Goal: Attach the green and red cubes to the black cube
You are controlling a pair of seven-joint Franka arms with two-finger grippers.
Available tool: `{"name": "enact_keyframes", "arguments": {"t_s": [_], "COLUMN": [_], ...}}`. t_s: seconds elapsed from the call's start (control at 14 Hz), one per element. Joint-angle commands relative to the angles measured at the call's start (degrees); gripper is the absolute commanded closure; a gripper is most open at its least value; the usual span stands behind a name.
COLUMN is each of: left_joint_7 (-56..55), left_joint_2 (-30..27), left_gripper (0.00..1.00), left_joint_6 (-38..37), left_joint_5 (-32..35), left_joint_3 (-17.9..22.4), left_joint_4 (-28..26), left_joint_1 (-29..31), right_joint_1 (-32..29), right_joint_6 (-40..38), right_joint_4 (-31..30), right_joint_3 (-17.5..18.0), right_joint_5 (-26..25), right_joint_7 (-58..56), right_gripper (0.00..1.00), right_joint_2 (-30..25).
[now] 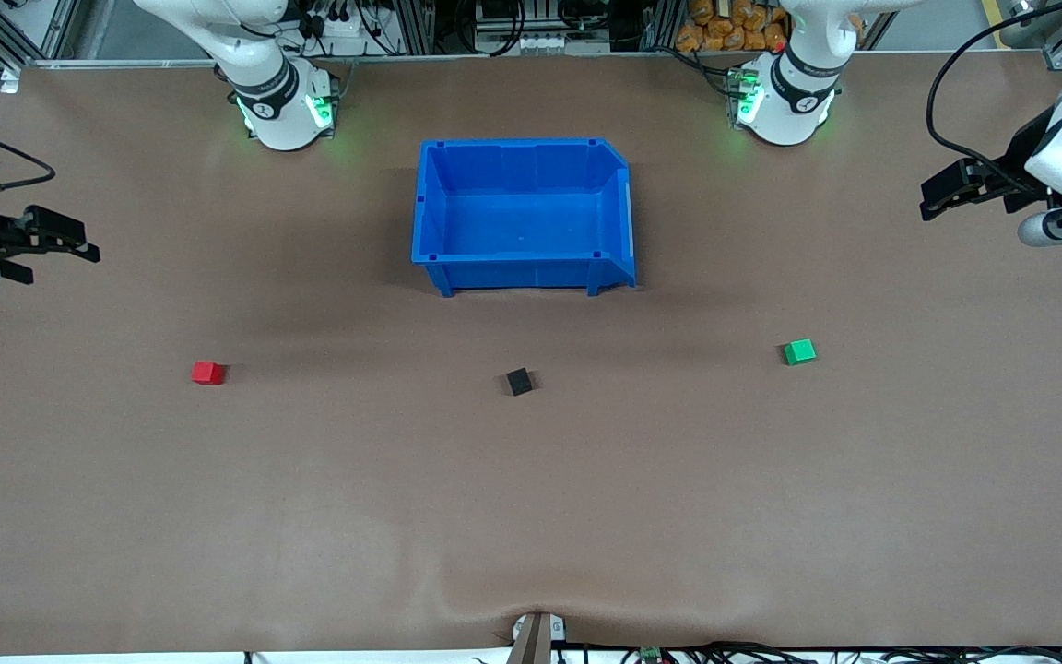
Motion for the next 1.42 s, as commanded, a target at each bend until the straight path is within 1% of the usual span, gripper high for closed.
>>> {"name": "enact_keyframes", "arguments": {"t_s": [0.0, 0.21, 0.36, 0.5, 0.71, 0.85, 0.93, 1.14, 1.21, 1.35], "left_joint_7": [0.43, 0.34, 0.26, 0.26, 0.17, 0.17, 0.17, 0.26, -0.01, -1.67], "left_joint_2": [-0.9, -1.08, -1.78, -1.34, 0.06, 1.99, 3.3, 8.57, 9.9, 11.92], "left_gripper": [0.0, 0.0, 0.0, 0.0, 0.0, 0.0, 0.0, 0.0, 0.0, 0.0], "left_joint_6": [0.47, 3.28, 7.84, 11.18, 19.69, 22.79, 23.76, 26.04, 27.88, 30.26], "left_joint_5": [0.48, 0.48, 0.48, 0.48, 0.48, 0.48, 0.48, 0.65, 0.57, 0.57], "left_joint_3": [-0.31, -0.31, -0.31, -0.31, -0.31, -0.31, -0.31, -0.31, -0.31, -0.31], "left_joint_4": [-1.89, -4.69, -8.47, -11.55, -16.3, -17.36, -17.36, -17.01, -17.19, -17.1], "left_joint_1": [0.4, 0.4, 0.31, 0.31, 0.14, 0.23, 0.31, 0.14, 0.14, 0.05], "right_joint_1": [-1.99, -2.52, -2.52, -2.69, -3.49, -3.31, -3.22, -1.91, -1.04, -0.76], "right_joint_6": [4.68, 10.74, 14.88, 17.08, 20.34, 23.32, 26.12, 39.64, 42.64, 44.16], "right_joint_4": [-5.06, -10.07, -12.97, -13.69, -13.86, -14.3, -15.7, -23.68, -24.58, -23.89], "right_joint_3": [0.81, 0.72, 0.72, 0.72, 0.72, 0.72, 0.72, 0.81, 0.72, 0.63], "right_joint_5": [2.13, 3.89, 3.89, 3.89, 3.89, 3.81, 3.81, 3.46, 3.45, 3.11], "right_joint_7": [-6.38, -11.48, -15.7, -20.53, -28.7, -32.05, -32.59, -32.59, -31.72, -27.7], "right_gripper": [0.0, 0.0, 0.0, 0.0, 0.0, 0.0, 0.0, 0.0, 0.0, 0.0], "right_joint_2": [-1.04, -0.86, -0.16, 2.73, 8.26, 11.08, 11.61, 11.79, 12.58, 14.95]}}
